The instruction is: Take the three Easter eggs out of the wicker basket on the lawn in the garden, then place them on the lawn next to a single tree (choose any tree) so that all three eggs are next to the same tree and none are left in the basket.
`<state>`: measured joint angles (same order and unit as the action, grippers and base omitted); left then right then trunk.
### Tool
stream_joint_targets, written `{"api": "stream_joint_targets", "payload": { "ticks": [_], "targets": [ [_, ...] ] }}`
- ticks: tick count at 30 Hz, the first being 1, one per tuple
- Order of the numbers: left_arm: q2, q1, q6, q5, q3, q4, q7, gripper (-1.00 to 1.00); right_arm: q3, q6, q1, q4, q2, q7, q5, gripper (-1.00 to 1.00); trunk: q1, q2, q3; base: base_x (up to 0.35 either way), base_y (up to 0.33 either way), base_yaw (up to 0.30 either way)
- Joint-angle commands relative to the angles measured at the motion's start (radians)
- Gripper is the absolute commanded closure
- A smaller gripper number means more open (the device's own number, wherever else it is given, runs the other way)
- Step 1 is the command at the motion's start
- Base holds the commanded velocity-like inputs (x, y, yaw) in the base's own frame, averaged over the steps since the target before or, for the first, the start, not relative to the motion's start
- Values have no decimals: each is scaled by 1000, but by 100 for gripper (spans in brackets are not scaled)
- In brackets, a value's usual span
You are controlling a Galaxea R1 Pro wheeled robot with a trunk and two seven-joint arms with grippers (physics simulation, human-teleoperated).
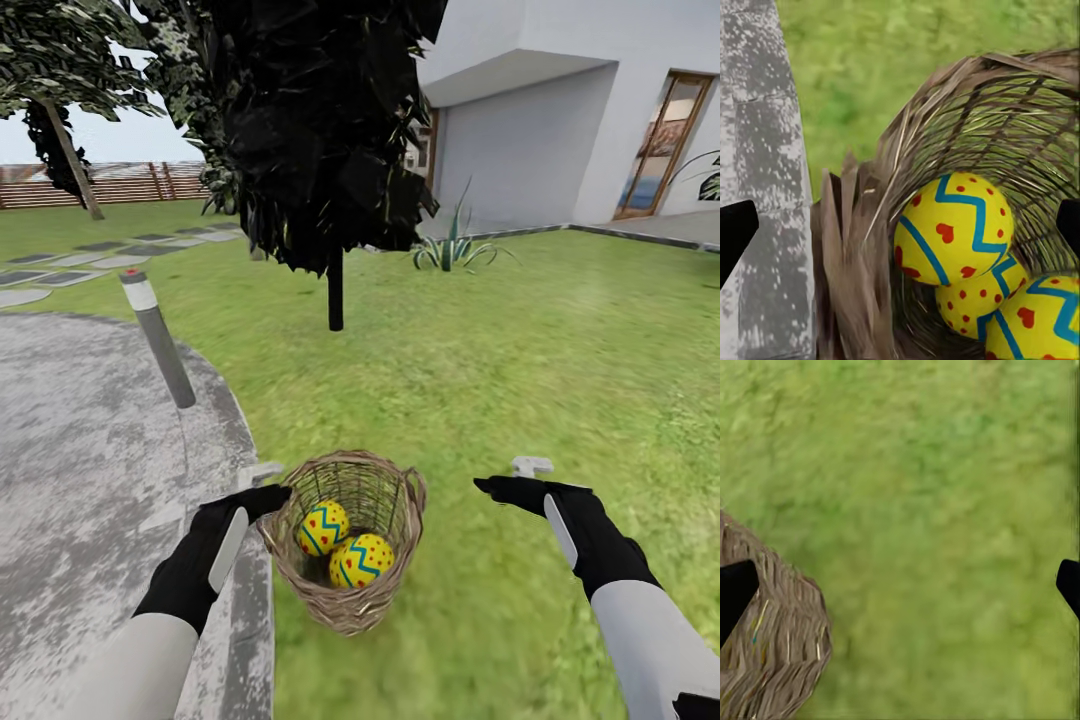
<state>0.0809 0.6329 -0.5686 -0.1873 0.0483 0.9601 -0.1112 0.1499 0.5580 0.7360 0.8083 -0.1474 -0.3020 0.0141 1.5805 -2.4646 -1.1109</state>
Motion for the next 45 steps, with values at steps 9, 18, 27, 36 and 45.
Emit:
{"api": "stream_joint_targets", "payload": {
  "ticks": [9,18,27,36,45],
  "targets": [
    [-5,4,-448,-8,34,286,-13,-100,3,6,0,11,6,132,0,-100,0,0,-1,294,-121,0],
    [-5,-3,-457,-7,88,255,-29,-100,5,6,0,12,5,154,6,-100,0,0,-1,29,-3,0],
    [-1,-3,-453,-7,125,91,-112,-100,5,12,0,14,6,153,9,-100,0,0,-1,0,0,0],
    [2,-3,-452,-10,127,88,-129,-100,5,13,0,14,5,153,9,-100,0,0,-1,0,0,0],
    [2,-4,-450,-11,126,86,-130,-100,5,12,0,13,5,153,9,-100,4,-7,-4,0,0,0]
  ]
}}
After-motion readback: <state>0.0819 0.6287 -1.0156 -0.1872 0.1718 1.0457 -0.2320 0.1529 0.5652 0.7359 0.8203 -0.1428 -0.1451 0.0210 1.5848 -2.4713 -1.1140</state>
